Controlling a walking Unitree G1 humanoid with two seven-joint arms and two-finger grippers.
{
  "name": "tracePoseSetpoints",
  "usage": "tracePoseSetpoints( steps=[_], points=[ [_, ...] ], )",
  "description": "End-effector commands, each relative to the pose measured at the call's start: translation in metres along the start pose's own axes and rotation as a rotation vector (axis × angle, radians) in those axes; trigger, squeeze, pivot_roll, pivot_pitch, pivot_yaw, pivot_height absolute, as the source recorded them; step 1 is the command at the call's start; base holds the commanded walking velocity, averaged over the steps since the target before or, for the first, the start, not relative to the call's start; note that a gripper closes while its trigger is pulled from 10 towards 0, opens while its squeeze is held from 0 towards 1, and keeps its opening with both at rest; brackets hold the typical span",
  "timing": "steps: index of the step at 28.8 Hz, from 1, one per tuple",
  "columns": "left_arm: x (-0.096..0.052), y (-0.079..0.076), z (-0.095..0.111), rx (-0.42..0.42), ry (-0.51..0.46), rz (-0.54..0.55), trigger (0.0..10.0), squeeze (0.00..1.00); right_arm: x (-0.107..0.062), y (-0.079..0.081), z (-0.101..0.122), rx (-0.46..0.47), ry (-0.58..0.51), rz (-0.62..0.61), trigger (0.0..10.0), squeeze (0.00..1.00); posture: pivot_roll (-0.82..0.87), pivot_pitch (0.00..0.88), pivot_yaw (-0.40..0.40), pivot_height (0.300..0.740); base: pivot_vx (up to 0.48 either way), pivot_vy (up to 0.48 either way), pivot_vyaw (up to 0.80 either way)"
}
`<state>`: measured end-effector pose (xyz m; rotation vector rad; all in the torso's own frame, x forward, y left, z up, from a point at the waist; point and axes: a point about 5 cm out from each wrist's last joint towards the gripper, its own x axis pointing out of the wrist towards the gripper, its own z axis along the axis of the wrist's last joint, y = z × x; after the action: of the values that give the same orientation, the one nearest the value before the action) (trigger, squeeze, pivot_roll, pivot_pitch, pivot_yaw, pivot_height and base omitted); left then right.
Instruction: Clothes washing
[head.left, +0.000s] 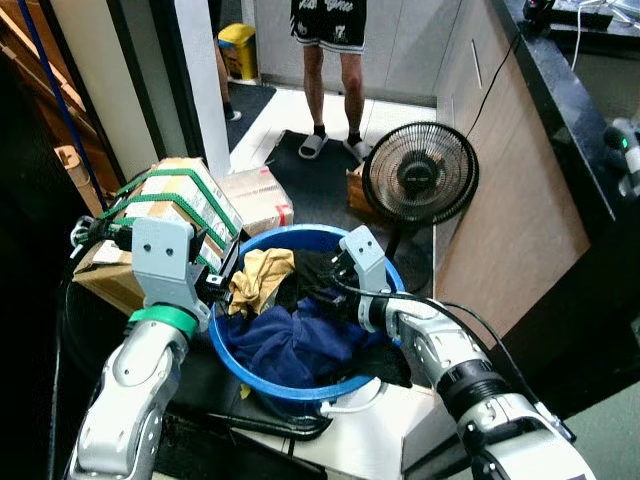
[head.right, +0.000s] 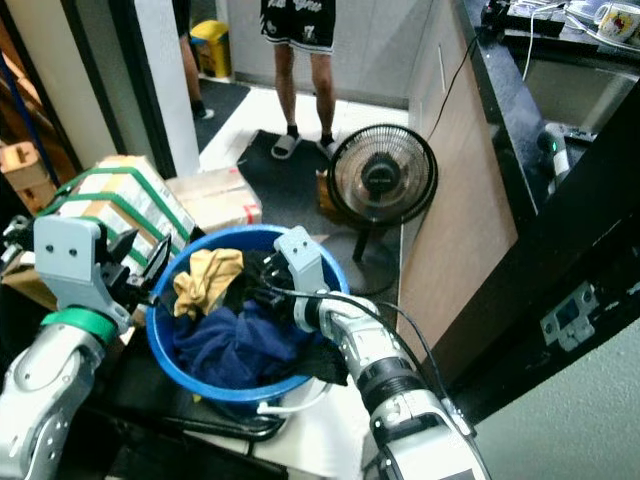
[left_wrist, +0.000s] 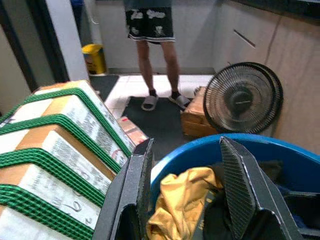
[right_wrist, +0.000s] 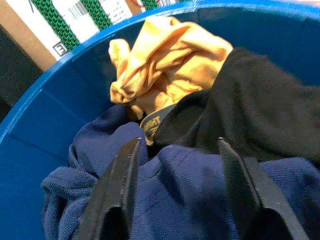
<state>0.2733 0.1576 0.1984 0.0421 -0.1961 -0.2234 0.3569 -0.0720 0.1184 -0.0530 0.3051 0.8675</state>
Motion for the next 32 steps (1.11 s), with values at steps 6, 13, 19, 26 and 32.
tracePoseSetpoints(
  steps=[6, 13, 19, 26, 32],
  points=[
    [-0.005, -0.003, -0.001, -0.009, 0.026, -0.061, 10.0, 0.0, 0.003, 0.013, -0.024, 0.035, 0.11, 0.082, 10.0, 1.0, 0.16, 0.118, 0.049, 0.74, 0.0, 0.0, 0.0],
    [-0.006, -0.008, 0.0, -0.015, 0.036, -0.121, 10.0, 0.0, 0.003, 0.023, -0.041, 0.064, 0.224, 0.159, 10.0, 0.0, 0.16, 0.118, 0.051, 0.74, 0.0, 0.0, 0.0],
    [-0.006, -0.01, 0.0, -0.019, 0.041, -0.149, 10.0, 0.0, 0.003, 0.031, -0.047, 0.052, 0.257, 0.227, 10.0, 0.0, 0.17, 0.113, 0.053, 0.74, 0.0, 0.0, 0.0],
    [-0.006, -0.011, 0.002, -0.021, 0.034, -0.161, 10.0, 0.0, 0.003, 0.033, -0.045, 0.038, 0.246, 0.263, 0.0, 0.0, 0.17, 0.111, 0.052, 0.74, 0.0, 0.0, 0.0],
    [-0.006, -0.01, 0.004, -0.028, 0.025, -0.161, 10.0, 0.0, 0.003, 0.035, -0.041, 0.026, 0.223, 0.296, 0.0, 0.0, 0.17, 0.106, 0.048, 0.74, 0.0, 0.0, 0.0]
  ],
)
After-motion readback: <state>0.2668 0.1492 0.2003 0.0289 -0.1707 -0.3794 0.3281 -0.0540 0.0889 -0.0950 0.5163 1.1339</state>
